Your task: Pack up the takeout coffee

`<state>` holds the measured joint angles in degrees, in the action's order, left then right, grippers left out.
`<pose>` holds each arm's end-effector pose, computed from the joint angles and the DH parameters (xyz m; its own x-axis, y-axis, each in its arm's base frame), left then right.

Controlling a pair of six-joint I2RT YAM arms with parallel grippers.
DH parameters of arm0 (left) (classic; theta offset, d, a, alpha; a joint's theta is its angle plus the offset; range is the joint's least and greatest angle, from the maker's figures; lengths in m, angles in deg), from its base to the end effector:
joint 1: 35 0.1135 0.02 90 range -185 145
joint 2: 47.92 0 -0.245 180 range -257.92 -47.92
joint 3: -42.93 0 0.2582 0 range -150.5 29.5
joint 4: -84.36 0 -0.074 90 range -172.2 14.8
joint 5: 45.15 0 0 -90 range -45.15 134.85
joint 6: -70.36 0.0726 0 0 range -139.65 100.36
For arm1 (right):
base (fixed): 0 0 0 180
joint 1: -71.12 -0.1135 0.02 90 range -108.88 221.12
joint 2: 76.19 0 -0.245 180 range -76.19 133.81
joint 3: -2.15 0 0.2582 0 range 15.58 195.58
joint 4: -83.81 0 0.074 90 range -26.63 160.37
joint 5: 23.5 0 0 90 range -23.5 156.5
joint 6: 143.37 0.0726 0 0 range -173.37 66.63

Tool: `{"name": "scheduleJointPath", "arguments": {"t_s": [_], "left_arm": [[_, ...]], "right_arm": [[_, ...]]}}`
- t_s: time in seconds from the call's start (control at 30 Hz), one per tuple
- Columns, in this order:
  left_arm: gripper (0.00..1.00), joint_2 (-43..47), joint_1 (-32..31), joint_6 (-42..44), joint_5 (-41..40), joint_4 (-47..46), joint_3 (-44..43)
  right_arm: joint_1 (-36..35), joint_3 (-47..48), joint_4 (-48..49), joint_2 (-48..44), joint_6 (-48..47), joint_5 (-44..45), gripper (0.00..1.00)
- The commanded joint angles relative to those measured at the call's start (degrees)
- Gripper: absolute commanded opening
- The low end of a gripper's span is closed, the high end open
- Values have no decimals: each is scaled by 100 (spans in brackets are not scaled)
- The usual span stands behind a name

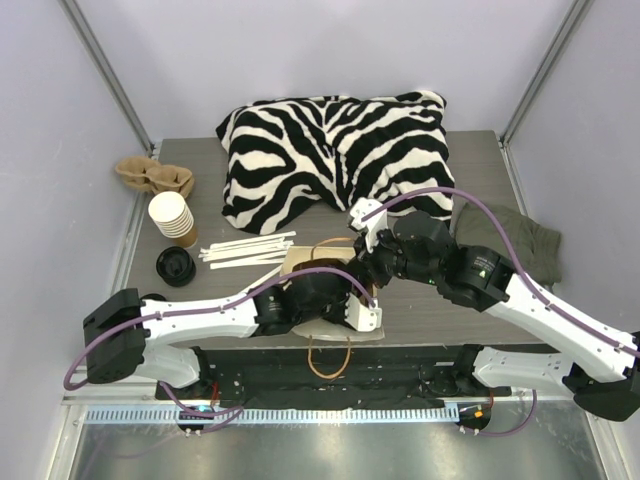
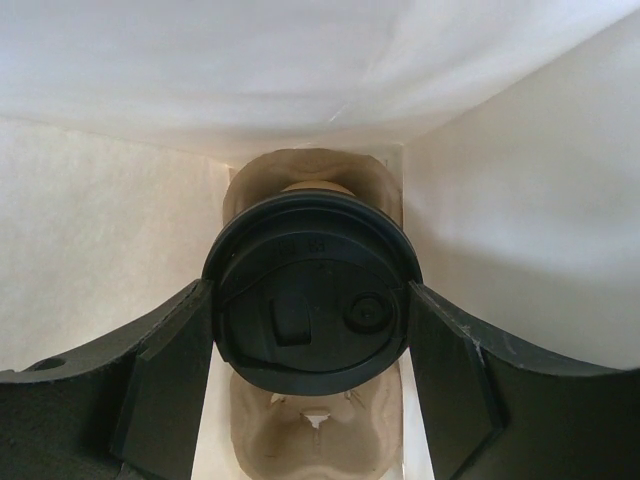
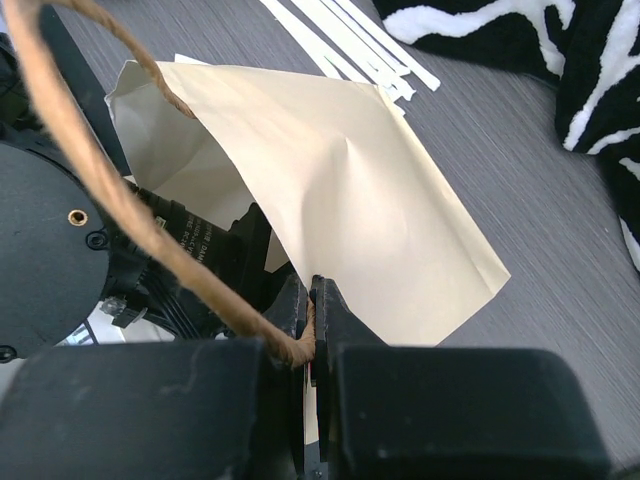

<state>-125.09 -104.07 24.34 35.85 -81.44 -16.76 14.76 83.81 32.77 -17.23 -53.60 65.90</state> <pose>0.1306 -0.3096 0.1983 0.4726 0.6843 -0.5553 0.7599 0.0027 0.6501 0.1439 0.2176 0.3535 -0.2596 -0.3974 -0.8802 -0.8386 0.5447 0.0014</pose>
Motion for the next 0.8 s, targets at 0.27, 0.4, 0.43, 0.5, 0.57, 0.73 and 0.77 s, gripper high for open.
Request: {"name": "scheduleJointPath", "arguments": {"t_s": [0.27, 0.4, 0.43, 0.5, 0.57, 0.73, 0.77], "left_arm": [[20, -289, 281, 110, 20, 46, -181], [20, -501, 438, 110, 134, 249, -348], [20, -545, 474, 93, 152, 345, -392], [20, -632, 544, 40, 275, 443, -515], [20, -694, 623, -13, 363, 653, -673], [20, -782, 790, -92, 828, 1224, -1016], [20, -809, 817, -101, 881, 1295, -1121]], "right_arm": [[28, 112, 271, 10, 260, -397, 1], [99, 182, 219, 80, 374, -485, 1], [125, 226, 210, 89, 401, -563, 1], [221, 252, 183, 133, 480, -660, 1], [344, 261, 148, 186, 568, -836, 1], [696, 559, -89, 484, 691, -1222, 1], [783, 612, -167, 563, 726, -1388, 1]]}}
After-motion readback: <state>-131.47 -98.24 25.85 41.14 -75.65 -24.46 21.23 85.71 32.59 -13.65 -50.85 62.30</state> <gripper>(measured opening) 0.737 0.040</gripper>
